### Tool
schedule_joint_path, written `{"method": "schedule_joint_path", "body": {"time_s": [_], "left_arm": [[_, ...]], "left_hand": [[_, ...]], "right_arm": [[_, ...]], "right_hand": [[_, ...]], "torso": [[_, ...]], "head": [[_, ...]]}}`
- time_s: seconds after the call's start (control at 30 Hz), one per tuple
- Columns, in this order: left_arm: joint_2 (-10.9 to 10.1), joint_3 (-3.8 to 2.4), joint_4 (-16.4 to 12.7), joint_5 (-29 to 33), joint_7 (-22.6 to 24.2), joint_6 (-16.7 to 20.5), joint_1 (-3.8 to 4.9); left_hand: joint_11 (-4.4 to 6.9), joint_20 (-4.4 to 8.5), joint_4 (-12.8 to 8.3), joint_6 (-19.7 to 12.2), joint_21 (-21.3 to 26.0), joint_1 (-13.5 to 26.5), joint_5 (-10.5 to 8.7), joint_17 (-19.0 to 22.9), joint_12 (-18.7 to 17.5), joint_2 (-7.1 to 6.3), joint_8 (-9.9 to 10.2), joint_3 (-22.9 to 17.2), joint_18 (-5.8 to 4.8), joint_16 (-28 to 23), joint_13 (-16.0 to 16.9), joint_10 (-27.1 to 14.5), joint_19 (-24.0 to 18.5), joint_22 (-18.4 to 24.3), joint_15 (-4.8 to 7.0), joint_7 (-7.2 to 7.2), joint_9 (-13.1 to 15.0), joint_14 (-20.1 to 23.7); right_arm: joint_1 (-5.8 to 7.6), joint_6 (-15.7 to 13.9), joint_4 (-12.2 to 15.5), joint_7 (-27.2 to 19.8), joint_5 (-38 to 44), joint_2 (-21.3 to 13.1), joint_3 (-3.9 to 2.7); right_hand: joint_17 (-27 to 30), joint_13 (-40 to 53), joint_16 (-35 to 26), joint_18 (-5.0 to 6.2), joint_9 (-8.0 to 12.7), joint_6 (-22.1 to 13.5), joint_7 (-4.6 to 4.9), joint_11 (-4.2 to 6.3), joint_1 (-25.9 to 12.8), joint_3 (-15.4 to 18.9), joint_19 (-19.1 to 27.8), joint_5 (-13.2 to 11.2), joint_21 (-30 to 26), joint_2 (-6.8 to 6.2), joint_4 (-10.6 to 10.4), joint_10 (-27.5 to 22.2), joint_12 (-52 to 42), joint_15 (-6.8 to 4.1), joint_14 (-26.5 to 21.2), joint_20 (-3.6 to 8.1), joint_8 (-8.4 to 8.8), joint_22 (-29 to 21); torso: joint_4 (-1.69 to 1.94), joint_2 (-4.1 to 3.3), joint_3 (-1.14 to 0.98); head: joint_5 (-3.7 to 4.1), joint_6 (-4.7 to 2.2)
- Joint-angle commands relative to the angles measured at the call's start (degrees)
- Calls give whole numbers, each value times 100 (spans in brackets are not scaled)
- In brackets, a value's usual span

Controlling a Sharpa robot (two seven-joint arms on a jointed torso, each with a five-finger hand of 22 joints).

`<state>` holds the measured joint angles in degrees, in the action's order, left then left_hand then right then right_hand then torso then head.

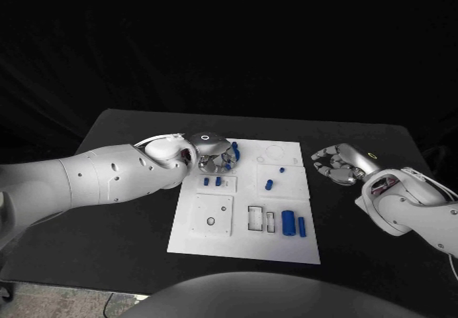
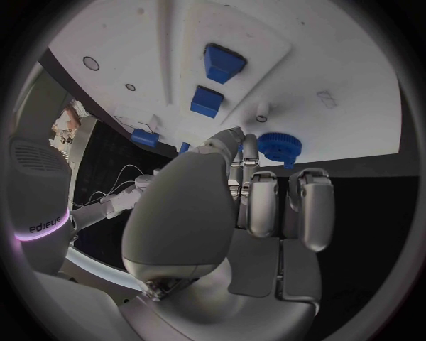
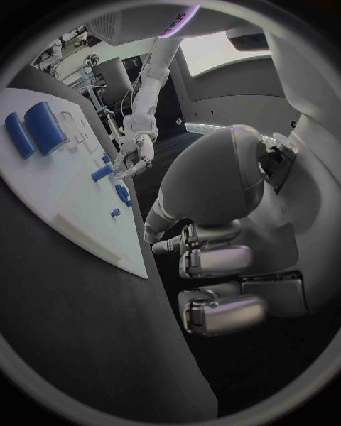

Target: Assemble the parts on the task board

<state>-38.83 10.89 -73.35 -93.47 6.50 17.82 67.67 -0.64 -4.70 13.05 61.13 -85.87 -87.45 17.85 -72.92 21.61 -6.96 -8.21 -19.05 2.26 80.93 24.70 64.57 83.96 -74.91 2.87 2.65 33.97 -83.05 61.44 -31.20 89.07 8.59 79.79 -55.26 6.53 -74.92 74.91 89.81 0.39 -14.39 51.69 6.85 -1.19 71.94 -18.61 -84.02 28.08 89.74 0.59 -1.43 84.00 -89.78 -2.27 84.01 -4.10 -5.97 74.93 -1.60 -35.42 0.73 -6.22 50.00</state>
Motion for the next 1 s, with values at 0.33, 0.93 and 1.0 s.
{"method": "schedule_joint_path", "body": {"time_s": [0.33,0.93,1.0], "left_arm": [[-543,-170,-478,331,-193,-31,241],[-675,6,-441,346,-458,-395,196],[-649,15,-421,346,-462,-399,179]], "left_hand": [[-16,73,23,200,44,24,-59,81,-246,-69,-2,-58,-100,-58,-196,95,234,-1342,-2,139,5,71],[-32,63,83,176,104,83,-272,190,-484,-75,54,-26,-85,-116,-354,43,184,-1322,-17,123,-43,129],[-32,63,81,177,107,81,-273,193,-486,-77,54,-25,-84,-117,-354,40,182,-1321,-18,123,-43,131]], "right_arm": [[-3,76,-49,10,5,42,0],[-12,122,-52,13,-6,27,1],[-13,127,-52,14,-6,27,1]], "right_hand": [[-1508,1509,19,-39,10,-3,8,-46,25,-48,-598,36,26,-19,-4,600,-22,48,599,-45,-6,1507],[-1508,1509,19,-39,10,-3,8,-46,25,-48,-598,36,26,-19,-4,600,-22,48,599,-45,-6,1507],[-1508,1509,19,-39,11,-2,8,-46,26,-51,-598,37,26,-18,-2,600,-22,48,599,-45,-5,1507]], "torso": [[8,31,-12],[9,18,2],[4,21,-3]], "head": [[-38,0],[-59,0],[-68,0]]}}
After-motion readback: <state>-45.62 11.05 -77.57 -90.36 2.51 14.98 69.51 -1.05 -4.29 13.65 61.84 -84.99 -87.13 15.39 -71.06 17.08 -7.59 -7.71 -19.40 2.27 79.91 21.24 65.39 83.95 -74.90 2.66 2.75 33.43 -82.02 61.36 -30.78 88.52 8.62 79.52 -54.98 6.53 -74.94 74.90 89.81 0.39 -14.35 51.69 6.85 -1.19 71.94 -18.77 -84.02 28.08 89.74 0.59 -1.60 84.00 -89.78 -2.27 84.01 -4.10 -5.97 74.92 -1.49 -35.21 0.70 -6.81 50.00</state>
